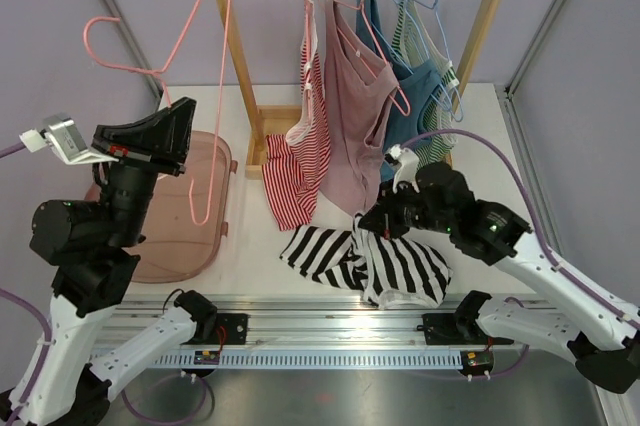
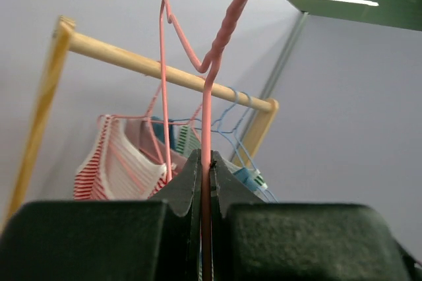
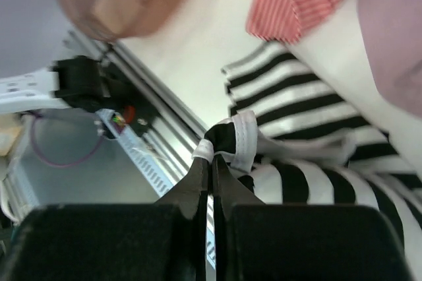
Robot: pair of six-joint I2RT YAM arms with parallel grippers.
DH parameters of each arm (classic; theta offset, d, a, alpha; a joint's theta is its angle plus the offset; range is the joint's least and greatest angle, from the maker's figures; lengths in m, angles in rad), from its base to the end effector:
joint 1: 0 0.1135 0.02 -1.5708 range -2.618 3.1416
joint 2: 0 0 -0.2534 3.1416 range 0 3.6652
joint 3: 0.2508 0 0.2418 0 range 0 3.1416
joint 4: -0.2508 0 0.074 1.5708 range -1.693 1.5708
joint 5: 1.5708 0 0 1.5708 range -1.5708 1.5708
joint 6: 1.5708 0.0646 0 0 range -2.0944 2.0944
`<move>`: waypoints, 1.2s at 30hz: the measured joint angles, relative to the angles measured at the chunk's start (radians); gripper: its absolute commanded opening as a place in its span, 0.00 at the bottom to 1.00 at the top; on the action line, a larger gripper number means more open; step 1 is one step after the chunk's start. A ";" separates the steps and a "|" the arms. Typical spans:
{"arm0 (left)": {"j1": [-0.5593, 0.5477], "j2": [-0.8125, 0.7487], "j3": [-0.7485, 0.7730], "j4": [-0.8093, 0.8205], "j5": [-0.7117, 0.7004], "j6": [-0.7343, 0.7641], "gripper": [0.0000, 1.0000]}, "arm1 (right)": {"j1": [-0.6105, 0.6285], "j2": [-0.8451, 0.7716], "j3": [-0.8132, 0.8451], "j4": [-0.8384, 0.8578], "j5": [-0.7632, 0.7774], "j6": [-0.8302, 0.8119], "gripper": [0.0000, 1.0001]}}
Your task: Remove the tank top from the hanger
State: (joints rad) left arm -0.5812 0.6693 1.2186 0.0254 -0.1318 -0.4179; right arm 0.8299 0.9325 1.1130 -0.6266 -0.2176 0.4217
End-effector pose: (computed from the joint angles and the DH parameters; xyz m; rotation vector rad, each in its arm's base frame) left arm 0.0929 -0.0509 0.5192 -0.0405 1.0351 -0.8463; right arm 0.1330 0.1661 0.3590 -0.5812 2.0771 0.9849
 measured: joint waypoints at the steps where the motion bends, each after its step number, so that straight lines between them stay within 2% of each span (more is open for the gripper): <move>1: 0.000 -0.002 0.024 -0.053 -0.019 0.002 0.00 | 0.000 0.004 -0.050 -0.002 0.021 0.016 0.00; 5: 0.000 -0.010 0.044 -0.227 -0.074 0.003 0.00 | 0.016 0.006 -0.172 -0.003 0.113 0.074 0.01; 7: 0.000 0.000 0.045 -0.326 -0.093 0.002 0.00 | 0.029 0.013 -0.202 -0.003 0.151 0.105 0.35; 8: 0.000 0.010 0.048 -0.373 -0.098 0.002 0.00 | 0.034 0.014 -0.214 -0.002 0.164 0.121 0.59; 9: 0.000 0.024 0.057 -0.415 -0.101 0.002 0.00 | 0.038 0.014 -0.225 -0.002 0.177 0.134 0.99; 16: 0.000 0.219 0.230 -0.613 -0.109 0.008 0.00 | 0.043 -0.079 -0.263 -0.047 0.261 0.164 0.99; 26: 0.005 0.571 0.646 -0.748 -0.135 0.055 0.00 | 0.043 -0.269 -0.232 -0.128 0.341 0.186 1.00; 36: 0.150 0.889 1.040 -0.795 -0.080 0.074 0.00 | 0.043 -0.318 -0.248 -0.127 0.331 0.207 0.99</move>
State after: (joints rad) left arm -0.4309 1.5581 2.2589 -0.7700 -0.2123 -0.3443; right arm 0.8726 0.6144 0.8646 -0.7540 0.1135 0.6289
